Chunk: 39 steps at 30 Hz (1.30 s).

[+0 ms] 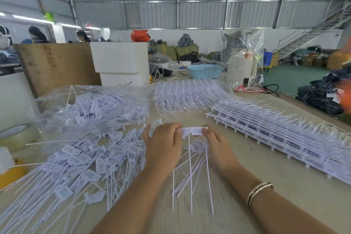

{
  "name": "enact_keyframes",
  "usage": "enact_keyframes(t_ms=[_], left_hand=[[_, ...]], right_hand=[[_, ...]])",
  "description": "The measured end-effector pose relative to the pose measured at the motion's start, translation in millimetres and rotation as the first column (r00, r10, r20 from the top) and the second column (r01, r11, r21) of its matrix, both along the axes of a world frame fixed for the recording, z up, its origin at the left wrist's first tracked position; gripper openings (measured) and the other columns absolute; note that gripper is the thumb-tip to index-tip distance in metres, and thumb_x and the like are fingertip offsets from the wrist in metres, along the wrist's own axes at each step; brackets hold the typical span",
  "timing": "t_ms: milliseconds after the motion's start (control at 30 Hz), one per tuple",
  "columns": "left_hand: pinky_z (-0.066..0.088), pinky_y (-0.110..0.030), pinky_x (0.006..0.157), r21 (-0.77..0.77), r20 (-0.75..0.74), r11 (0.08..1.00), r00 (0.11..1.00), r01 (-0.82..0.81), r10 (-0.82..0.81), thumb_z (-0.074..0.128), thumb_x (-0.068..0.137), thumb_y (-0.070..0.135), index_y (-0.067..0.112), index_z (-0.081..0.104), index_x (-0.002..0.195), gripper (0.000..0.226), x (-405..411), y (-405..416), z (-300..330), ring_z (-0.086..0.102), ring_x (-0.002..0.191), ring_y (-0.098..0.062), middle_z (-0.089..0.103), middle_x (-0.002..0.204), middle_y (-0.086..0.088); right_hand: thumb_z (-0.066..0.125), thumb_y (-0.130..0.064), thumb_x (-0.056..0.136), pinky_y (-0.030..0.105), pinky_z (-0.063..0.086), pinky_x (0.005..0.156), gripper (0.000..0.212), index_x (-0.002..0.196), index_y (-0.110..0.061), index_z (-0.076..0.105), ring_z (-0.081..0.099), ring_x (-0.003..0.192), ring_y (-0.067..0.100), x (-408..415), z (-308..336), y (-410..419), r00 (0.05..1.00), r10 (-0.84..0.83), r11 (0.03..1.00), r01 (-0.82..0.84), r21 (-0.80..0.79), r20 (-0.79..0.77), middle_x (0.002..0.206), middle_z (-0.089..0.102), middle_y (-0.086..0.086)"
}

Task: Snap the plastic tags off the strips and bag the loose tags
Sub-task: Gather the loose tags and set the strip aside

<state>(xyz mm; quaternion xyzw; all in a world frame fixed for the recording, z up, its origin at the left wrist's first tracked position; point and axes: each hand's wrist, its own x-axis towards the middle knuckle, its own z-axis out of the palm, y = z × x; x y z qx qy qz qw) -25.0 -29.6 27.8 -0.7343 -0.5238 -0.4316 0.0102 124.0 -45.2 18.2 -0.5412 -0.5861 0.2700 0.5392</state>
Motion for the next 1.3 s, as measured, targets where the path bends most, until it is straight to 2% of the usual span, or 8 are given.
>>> enact_keyframes(t_ms=[267,467,700,833,967,1067,1167,1300], left_hand=[[0.014,-0.031,0.095,-0.103,0.061,0.994,0.998,0.028,-0.021,0.044,0.094,0.042,0.033,0.041,0.062,0.033,3,4,-3,0.047,0.074,-0.003,0.044,0.063,0.013],[0.018,-0.031,0.088,-0.182,0.104,0.977,0.99,0.115,-0.098,0.047,0.094,0.041,0.03,0.043,0.057,0.038,5,1,-2,0.046,0.064,0.004,0.043,0.053,0.01],[0.029,-0.028,0.064,-0.331,0.429,0.888,0.889,0.319,-0.16,0.049,0.096,0.032,0.024,0.047,0.059,0.038,3,2,0,0.04,0.053,-0.01,0.039,0.051,0.01],[0.033,-0.026,0.059,-0.36,0.689,0.866,0.724,0.348,-0.004,0.042,0.097,0.037,0.015,0.054,0.07,0.036,-5,5,6,0.052,0.068,-0.011,0.055,0.07,0.004],[0.033,-0.016,0.055,-0.236,0.695,0.922,0.717,0.307,-0.061,0.04,0.099,0.032,0.018,0.041,0.059,0.043,-14,7,6,0.041,0.048,0.002,0.044,0.059,0.009],[0.029,-0.02,0.055,-0.162,0.683,0.913,0.71,0.375,-0.171,0.04,0.099,0.019,0.022,0.035,0.058,0.041,-9,6,3,0.035,0.052,-0.007,0.036,0.054,0.012],[0.026,-0.024,0.056,-0.146,0.63,0.883,0.73,0.446,-0.264,0.042,0.089,0.015,0.015,0.038,0.061,0.028,-6,5,0,0.035,0.058,-0.014,0.037,0.058,0.005],[0.029,-0.016,0.044,-0.179,0.462,0.884,0.83,0.432,-0.312,0.042,0.093,0.004,0.016,0.052,0.067,0.03,-7,3,-4,0.036,0.044,-0.006,0.053,0.061,-0.004]], right_hand=[[0.062,-0.027,0.09,0.039,0.035,0.08,0.026,0.066,-0.036,0.063,0.05,0.07,0.013,-3,2,-3,0.982,0.189,0.981,-0.189,0.043,-0.012,0.064,0.055,-0.01],[0.061,-0.008,0.089,0.027,0.04,0.074,0.012,0.08,-0.002,0.066,0.053,0.071,0.013,-1,4,-6,0.944,0.327,0.944,-0.325,0.052,-0.044,0.074,0.059,0.008],[0.061,-0.019,0.091,0.048,0.031,0.093,0.025,0.08,-0.041,0.063,0.057,0.077,-0.001,-9,5,-6,0.967,0.114,0.969,-0.159,0.188,0.228,0.072,0.061,-0.017],[0.053,-0.027,0.096,0.058,0.037,0.095,0.029,0.079,-0.044,0.068,0.056,0.097,0.027,-6,6,-9,0.998,0.057,0.978,-0.058,0.201,0.01,0.075,0.062,-0.024],[0.053,-0.04,0.092,0.054,0.039,0.099,0.016,0.084,-0.041,0.067,0.049,0.112,0.035,1,2,-5,0.992,0.064,0.997,-0.059,0.047,-0.105,0.084,0.062,-0.008],[0.049,-0.045,0.093,0.023,0.02,0.089,0.012,0.089,-0.044,0.06,0.05,0.111,0.02,-1,-3,4,0.984,-0.045,0.999,0.043,0.012,0.175,0.094,0.058,-0.015],[0.04,-0.045,0.097,0.026,0.012,0.092,0.035,0.125,-0.033,0.057,0.036,0.126,0.009,-3,-7,11,0.889,-0.149,0.981,0.189,-0.049,0.432,0.126,0.051,-0.014],[0.037,-0.044,0.099,0.032,0.014,0.102,0.042,0.138,-0.029,0.043,0.026,0.133,0.009,-1,-5,7,0.902,-0.223,0.973,0.23,0.027,0.369,0.139,0.036,-0.011]])
